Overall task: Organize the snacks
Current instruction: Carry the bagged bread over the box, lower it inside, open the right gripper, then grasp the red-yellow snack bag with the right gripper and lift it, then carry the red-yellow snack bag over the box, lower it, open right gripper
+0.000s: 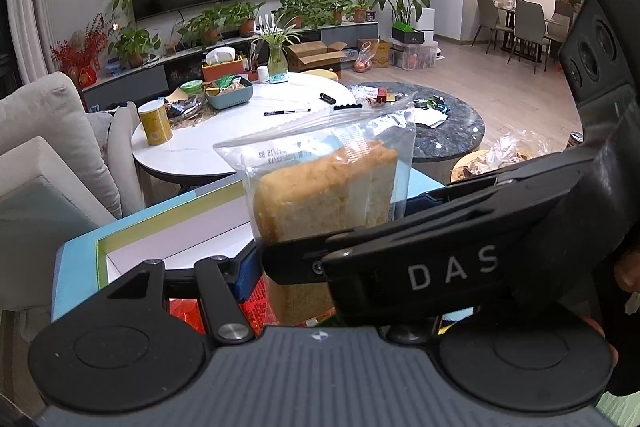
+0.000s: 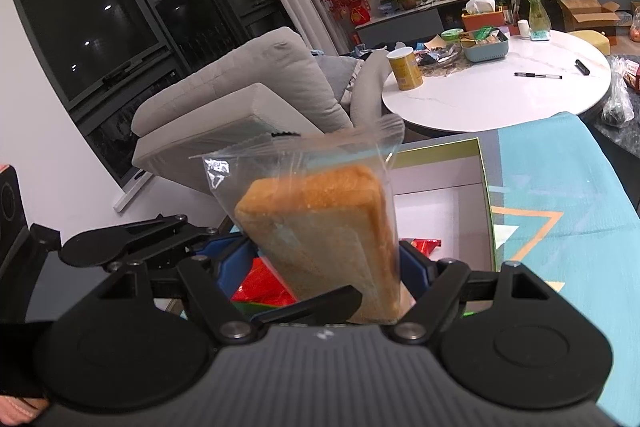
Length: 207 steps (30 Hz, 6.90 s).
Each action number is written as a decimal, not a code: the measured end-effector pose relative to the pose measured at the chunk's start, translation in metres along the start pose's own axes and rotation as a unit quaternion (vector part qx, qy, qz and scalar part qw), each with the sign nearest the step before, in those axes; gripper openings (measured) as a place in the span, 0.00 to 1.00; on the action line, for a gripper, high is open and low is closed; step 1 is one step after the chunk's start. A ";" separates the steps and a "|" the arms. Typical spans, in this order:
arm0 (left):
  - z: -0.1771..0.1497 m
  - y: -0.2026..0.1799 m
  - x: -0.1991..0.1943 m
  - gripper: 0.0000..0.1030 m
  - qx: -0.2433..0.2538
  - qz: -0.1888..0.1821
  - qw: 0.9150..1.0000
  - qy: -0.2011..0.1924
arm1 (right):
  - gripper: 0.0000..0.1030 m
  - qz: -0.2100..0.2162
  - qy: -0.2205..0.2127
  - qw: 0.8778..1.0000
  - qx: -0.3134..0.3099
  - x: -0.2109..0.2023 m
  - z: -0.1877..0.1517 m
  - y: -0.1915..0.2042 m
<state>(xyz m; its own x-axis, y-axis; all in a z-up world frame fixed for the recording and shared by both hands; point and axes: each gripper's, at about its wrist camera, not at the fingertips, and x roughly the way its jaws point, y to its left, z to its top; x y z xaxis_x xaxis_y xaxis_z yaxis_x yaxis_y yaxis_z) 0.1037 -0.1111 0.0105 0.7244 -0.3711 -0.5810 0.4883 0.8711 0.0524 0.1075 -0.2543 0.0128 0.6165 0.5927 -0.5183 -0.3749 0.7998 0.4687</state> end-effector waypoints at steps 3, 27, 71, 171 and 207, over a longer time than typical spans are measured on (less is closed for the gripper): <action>0.004 0.004 0.007 0.55 -0.005 -0.001 1.000 0.004 | 0.73 0.000 0.002 1.000 0.006 0.006 0.004 -0.006; 0.013 0.025 0.076 0.55 -0.051 -0.022 0.997 0.050 | 0.73 -0.038 0.027 0.999 0.005 0.045 0.024 -0.039; -0.012 0.035 0.019 0.67 -0.111 0.008 0.993 0.038 | 0.73 -0.053 -0.014 0.999 0.000 -0.014 -0.003 -0.031; 0.017 0.016 -0.018 0.59 -0.001 0.023 1.000 -0.009 | 0.67 -0.014 -0.039 0.999 0.018 -0.023 0.003 -0.013; 0.021 0.081 0.093 0.70 -0.065 0.043 0.995 0.063 | 0.68 -0.071 0.014 0.997 0.030 0.070 0.034 -0.050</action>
<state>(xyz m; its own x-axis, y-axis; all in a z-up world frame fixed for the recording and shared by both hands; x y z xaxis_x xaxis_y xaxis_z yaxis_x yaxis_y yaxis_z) 0.2206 -0.0818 -0.0227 0.6902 -0.2579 -0.6761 0.3545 0.9351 0.0053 0.1931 -0.2562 -0.0223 0.6405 0.4773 -0.6016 -0.2431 0.8692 0.4307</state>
